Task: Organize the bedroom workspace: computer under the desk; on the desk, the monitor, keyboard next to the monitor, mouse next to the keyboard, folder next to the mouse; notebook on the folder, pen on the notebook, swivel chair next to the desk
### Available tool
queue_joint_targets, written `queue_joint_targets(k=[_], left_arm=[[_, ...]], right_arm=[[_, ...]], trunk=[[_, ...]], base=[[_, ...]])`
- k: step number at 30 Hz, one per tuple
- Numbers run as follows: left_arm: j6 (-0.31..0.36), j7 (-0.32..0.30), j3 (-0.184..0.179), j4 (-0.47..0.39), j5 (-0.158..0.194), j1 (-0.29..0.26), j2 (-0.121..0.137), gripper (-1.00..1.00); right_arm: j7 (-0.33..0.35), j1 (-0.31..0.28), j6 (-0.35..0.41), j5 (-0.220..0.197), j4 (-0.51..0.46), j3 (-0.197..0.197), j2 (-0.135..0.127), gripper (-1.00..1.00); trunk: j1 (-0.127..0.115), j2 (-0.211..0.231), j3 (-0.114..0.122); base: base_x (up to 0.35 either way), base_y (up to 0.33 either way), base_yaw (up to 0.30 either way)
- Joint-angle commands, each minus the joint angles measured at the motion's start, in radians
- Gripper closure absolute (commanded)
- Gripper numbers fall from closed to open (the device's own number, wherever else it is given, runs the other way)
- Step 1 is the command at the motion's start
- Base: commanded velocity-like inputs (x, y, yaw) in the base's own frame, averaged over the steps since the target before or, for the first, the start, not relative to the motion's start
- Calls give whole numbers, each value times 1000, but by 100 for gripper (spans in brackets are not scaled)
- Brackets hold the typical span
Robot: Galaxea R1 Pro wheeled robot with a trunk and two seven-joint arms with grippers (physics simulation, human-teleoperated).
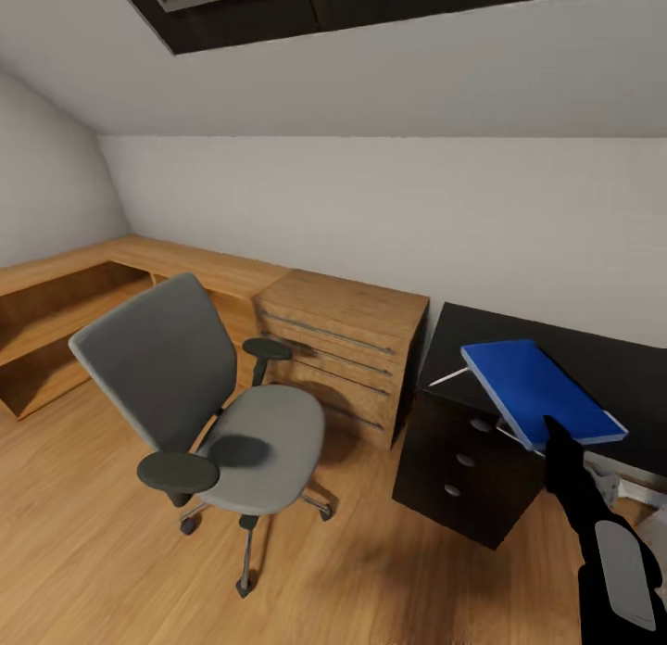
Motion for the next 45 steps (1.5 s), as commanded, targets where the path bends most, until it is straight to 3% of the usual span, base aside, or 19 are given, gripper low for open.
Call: queue_joint_targets(k=[1,45], left_arm=[[3,6,-2,-2,5,0,0,-100],[-1,6,-2,0,4,0,1,-100]], right_arm=[[-2,-1,5,-9,1,-3,1,100],[-2,-1,0,-17,5,-3,-14,100]], trunk=[[0,-1,-1],[0,-1,-1]], base=[[0,0,-293],[0,0,-294]])
